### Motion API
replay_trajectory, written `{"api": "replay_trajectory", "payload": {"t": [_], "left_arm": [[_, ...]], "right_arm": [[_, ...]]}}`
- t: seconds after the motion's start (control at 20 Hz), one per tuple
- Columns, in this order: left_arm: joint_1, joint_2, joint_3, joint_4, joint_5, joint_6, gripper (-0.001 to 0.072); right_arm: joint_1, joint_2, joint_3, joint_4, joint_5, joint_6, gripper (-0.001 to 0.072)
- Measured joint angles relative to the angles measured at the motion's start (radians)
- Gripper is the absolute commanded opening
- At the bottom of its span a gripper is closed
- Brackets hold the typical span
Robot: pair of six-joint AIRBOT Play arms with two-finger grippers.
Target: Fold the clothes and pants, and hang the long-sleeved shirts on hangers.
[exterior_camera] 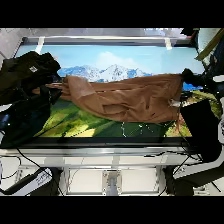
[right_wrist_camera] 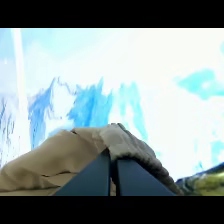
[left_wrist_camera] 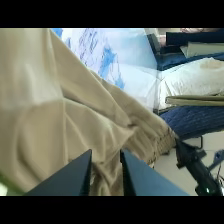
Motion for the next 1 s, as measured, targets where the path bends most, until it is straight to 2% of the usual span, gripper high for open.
{"api": "replay_trajectory", "payload": {"t": [0.05, 0.1, 0.2, 0.25, 0.3, 0.4, 0.55, 0.6, 0.7, 0.75, 0.9, 1.0], "left_arm": [[-0.001, 0.0, 0.0, 0.0, 0.0, 0.0, 0.0203], [-0.002, 0.0, 0.0, 0.0, 0.0, 0.0, 0.0267], [-0.002, 0.0, 0.0, -0.002, 0.002, 0.0, 0.057], [-0.003, 0.0, 0.0, -0.005, 0.011, 0.0, 0.0633], [-0.004, 0.0, 0.0, -0.01, 0.022, 0.005, 0.0651], [-0.013, 0.0, 0.0, -0.053, 0.056, 0.073, 0.0654], [-0.044, -0.001, 0.022, -0.156, 0.163, 0.308, 0.0654], [-0.065, -0.005, 0.04, -0.158, 0.213, 0.379, 0.0651], [-0.122, -0.025, 0.088, -0.095, 0.314, 0.461, 0.0637], [-0.16, -0.044, 0.122, -0.037, 0.374, 0.476, 0.0557], [-0.261, -0.134, 0.263, 0.165, 0.539, 0.421, 0.0537], [-0.296, -0.207, 0.378, 0.386, 0.574, 0.267, 0.0537]], "right_arm": [[0.002, -0.03, 0.033, -0.005, -0.005, 0.019, 0.0425], [0.003, -0.054, 0.061, -0.006, -0.002, 0.033, 0.0439], [0.0, -0.085, 0.105, -0.01, 0.025, 0.053, 0.044], [-0.007, -0.088, 0.121, -0.01, 0.049, 0.06, 0.0439], [-0.02, -0.087, 0.137, -0.01, 0.075, 0.064, 0.0439], [-0.058, -0.062, 0.166, -0.014, 0.146, 0.071, 0.0439], [-0.123, 0.033, 0.189, -0.015, 0.269, 0.073, 0.0439], [-0.14, 0.072, 0.193, -0.018, 0.303, 0.071, 0.0439], [-0.167, 0.16, 0.198, -0.042, 0.369, 0.066, 0.0439], [-0.175, 0.201, 0.2, -0.053, 0.398, 0.065, 0.0439], [-0.187, 0.304, 0.202, -0.079, 0.473, 0.062, 0.0439], [-0.191, 0.357, 0.202, -0.092, 0.523, 0.061, 0.0439]]}}
